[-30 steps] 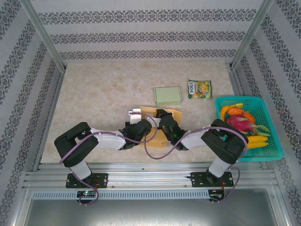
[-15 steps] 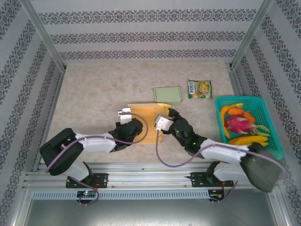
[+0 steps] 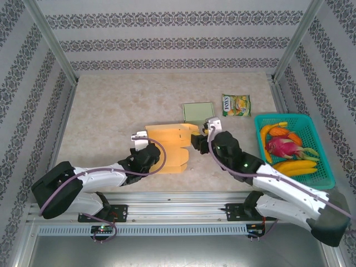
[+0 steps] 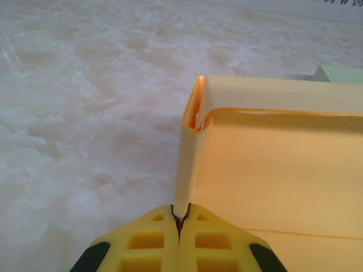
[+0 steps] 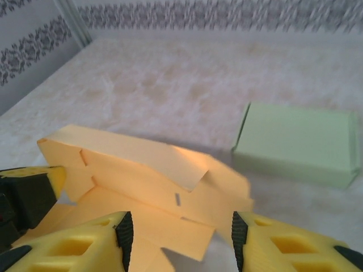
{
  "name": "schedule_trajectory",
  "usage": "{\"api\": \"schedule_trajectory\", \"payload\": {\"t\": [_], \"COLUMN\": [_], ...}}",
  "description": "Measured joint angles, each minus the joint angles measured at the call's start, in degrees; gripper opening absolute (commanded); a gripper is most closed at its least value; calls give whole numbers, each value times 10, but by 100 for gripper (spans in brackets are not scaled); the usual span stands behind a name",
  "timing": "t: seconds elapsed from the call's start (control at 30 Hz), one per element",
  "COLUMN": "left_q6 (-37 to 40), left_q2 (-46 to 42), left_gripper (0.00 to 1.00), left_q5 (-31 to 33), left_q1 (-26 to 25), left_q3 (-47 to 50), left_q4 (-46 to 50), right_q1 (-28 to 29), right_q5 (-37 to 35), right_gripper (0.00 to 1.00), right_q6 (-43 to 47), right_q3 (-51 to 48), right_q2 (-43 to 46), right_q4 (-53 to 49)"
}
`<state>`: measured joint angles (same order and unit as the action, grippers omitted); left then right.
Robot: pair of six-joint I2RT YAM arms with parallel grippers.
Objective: Fold the paper box
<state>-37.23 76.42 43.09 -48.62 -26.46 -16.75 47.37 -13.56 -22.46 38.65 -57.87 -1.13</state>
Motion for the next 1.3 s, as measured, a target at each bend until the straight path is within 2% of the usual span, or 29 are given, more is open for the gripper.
{"api": "schedule_trajectory", "payload": {"t": [0.17,0.43,0.63,0.83,1.03,1.3], "left_q6": [-4,-6,-8,-8,-8,-8], "left_q2": [-3,-36,-43,-42,-9,18], "left_gripper": [0,0,0,0,0,0], "left_q5": [0,-4,8,8,-6,-37], "left_q1": [0,0,0,0,0,4], "left_q3": [11,25,35,35,35,33], "left_q4": [1,-2,-1,-5,-27,-49], "right_q1": [0,0,0,0,0,0], "right_q5": [26,38,51,94,152,163], "right_gripper": [53,56,56,55,55,54], "right_q6": [-44,-48,-75,-136,-184,-194], "right_q3": [60,139,139,93,88,39], "right_q2": [-96,-213,-243,-253,-283,-282], "right_q4": [-8,-4,9,90,156,246]}}
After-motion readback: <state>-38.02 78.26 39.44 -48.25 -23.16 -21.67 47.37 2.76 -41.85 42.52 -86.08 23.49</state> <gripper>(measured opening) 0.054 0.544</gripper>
